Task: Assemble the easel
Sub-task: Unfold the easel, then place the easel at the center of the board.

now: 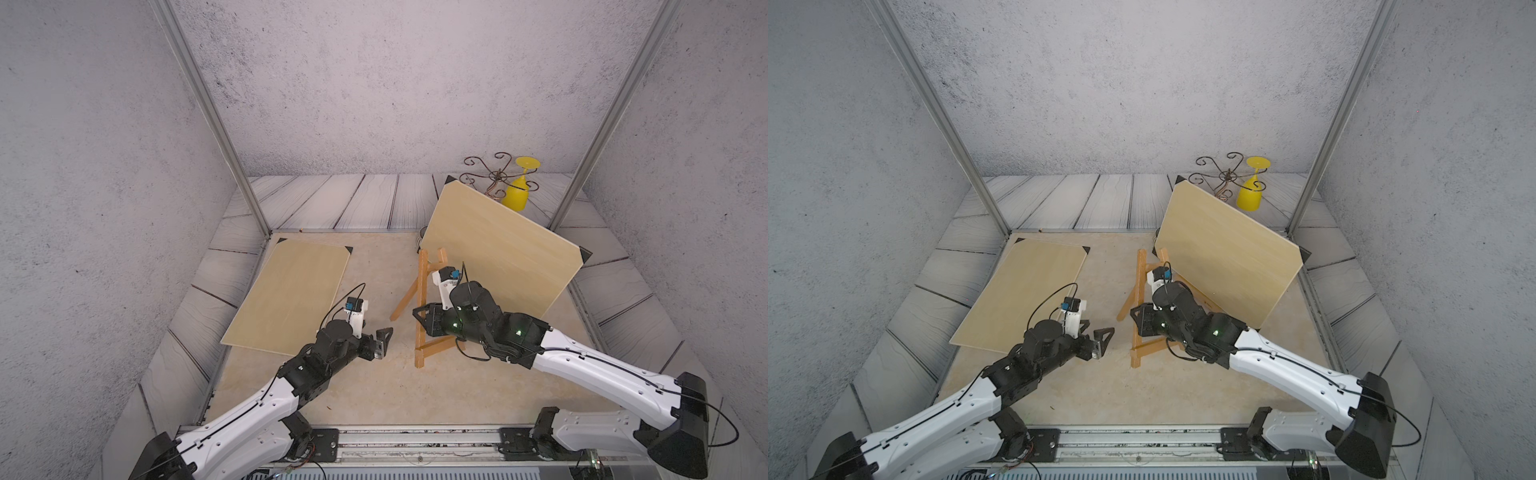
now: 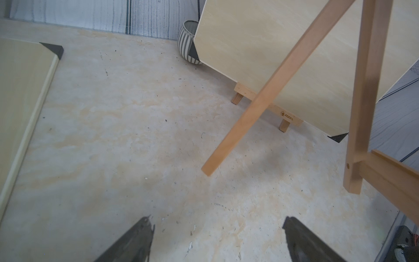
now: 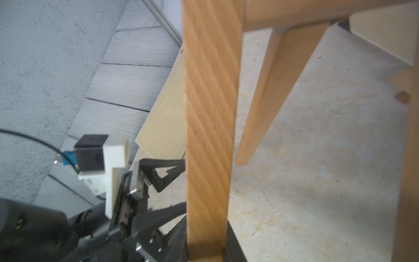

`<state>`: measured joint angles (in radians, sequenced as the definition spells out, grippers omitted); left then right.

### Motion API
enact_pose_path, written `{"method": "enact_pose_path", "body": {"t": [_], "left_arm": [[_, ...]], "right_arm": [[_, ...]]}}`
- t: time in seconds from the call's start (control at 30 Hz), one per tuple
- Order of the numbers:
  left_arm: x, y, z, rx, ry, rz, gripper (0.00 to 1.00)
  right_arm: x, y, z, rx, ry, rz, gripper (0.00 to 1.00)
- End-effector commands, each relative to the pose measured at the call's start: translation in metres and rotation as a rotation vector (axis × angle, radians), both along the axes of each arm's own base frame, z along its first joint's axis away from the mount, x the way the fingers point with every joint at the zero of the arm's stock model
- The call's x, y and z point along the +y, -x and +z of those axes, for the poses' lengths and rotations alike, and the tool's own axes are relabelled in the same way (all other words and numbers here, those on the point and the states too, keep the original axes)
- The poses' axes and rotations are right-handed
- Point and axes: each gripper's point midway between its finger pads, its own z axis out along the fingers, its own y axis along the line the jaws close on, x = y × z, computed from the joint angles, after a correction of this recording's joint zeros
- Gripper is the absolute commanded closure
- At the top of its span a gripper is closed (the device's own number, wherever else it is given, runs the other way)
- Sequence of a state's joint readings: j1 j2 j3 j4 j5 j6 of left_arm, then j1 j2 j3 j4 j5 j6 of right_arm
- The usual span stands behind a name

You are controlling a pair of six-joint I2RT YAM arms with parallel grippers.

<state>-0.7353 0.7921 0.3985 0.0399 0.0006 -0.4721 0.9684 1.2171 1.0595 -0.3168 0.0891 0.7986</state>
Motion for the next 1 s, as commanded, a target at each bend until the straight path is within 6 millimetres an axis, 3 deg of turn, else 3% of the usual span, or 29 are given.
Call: {"method": "enact_pose_path", "body": {"t": [0.0, 0.23, 0.43, 0.63, 0.97], "left_arm": [[0.016, 0.015, -0.007, 0.058, 0.015, 0.033, 0.06], [0.079, 0.031, 0.003, 0.073, -0.048, 0.251, 0.04], [0.115, 0.034, 0.011, 0.036, -0.104, 0.392, 0.03], [0.126, 0.029, 0.013, 0.028, -0.128, 0.455, 0.03], [0.121, 0.021, 0.016, 0.044, -0.149, 0.461, 0.03]], "right_arm": [[0.0, -0.033, 0.024, -0.136, 0.008, -0.125, 1.0], [0.012, -0.067, 0.008, -0.285, 0.148, -0.265, 1.0], [0.044, -0.091, -0.021, -0.348, 0.216, -0.303, 1.0], [0.059, -0.114, -0.046, -0.378, 0.288, -0.372, 1.0], [0.071, -0.138, -0.075, -0.389, 0.3, -0.407, 1.0]]}}
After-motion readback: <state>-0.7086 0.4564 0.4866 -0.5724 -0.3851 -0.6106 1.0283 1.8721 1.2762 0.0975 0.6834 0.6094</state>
